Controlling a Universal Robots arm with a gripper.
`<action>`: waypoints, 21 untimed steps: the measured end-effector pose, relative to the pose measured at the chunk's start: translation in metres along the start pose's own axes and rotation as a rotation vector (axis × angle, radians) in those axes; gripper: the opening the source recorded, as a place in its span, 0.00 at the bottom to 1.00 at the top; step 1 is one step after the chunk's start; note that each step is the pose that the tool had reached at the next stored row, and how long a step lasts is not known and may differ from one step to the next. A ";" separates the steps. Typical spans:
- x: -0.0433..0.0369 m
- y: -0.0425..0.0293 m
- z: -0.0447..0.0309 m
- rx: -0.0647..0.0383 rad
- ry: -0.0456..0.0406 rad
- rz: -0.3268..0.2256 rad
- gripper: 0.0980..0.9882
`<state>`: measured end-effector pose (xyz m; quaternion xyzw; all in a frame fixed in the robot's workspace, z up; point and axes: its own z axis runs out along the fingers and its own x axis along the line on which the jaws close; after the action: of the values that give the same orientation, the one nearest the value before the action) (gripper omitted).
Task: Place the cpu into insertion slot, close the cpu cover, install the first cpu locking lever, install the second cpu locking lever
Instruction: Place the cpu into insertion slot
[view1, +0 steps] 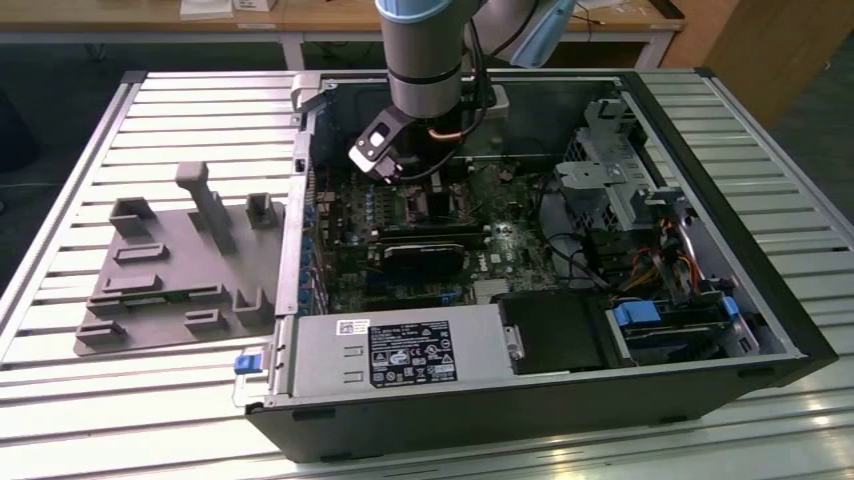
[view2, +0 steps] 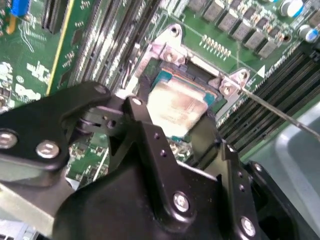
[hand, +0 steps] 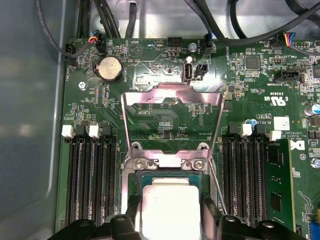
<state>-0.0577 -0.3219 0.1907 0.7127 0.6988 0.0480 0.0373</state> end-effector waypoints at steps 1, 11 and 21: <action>-0.0001 0.0000 -0.0001 0.000 -0.0004 0.000 0.50; -0.0001 0.0005 -0.0055 0.001 -0.0012 0.000 0.57; 0.0000 0.0017 -0.0150 0.001 -0.0012 0.000 0.57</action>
<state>-0.0579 -0.3222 0.2057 0.7127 0.6989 0.0472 0.0374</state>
